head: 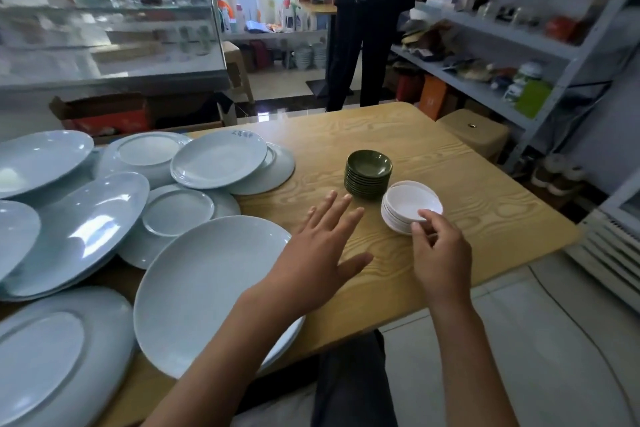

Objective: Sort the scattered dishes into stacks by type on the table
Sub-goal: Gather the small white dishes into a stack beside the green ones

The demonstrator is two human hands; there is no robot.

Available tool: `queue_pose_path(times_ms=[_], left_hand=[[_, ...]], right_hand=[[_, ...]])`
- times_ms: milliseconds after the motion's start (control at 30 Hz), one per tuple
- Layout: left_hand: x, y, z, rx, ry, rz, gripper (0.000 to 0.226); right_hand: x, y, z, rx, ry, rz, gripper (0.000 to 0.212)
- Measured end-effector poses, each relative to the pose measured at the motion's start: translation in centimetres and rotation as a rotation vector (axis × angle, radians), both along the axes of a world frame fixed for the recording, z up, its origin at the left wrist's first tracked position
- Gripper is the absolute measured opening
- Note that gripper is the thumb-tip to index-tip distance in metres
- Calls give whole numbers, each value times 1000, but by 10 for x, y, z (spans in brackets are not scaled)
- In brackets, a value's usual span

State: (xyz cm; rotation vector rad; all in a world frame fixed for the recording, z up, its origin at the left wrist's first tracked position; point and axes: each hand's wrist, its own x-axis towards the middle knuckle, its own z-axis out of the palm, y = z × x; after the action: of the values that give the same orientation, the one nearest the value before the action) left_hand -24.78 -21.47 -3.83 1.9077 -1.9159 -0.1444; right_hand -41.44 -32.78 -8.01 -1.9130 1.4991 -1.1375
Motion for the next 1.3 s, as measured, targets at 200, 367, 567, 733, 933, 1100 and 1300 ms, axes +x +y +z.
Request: queue_pose_path(times_ms=[200, 367, 567, 733, 933, 1100, 1300], left_hand=[[9, 3, 3, -2, -93, 95, 68], [28, 21, 10, 21, -109, 238, 68], [75, 68, 20, -14, -42, 437, 56], [127, 121, 27, -53, -26, 640, 53], [173, 189, 33, -91, 53, 869, 54], [221, 247, 24, -154, 61, 1048, 50], [280, 306, 19, -270, 85, 1280, 43]], right_hand=[[25, 27, 10, -17, 86, 119, 42], [72, 62, 15, -142, 226, 327, 53], [132, 92, 26, -285, 331, 510, 57], [189, 127, 34, -341, 329, 638, 60], [264, 186, 46, -388, 337, 841, 62], [313, 232, 53, -446, 399, 1027, 64], [355, 276, 63, -472, 410, 1192, 65]])
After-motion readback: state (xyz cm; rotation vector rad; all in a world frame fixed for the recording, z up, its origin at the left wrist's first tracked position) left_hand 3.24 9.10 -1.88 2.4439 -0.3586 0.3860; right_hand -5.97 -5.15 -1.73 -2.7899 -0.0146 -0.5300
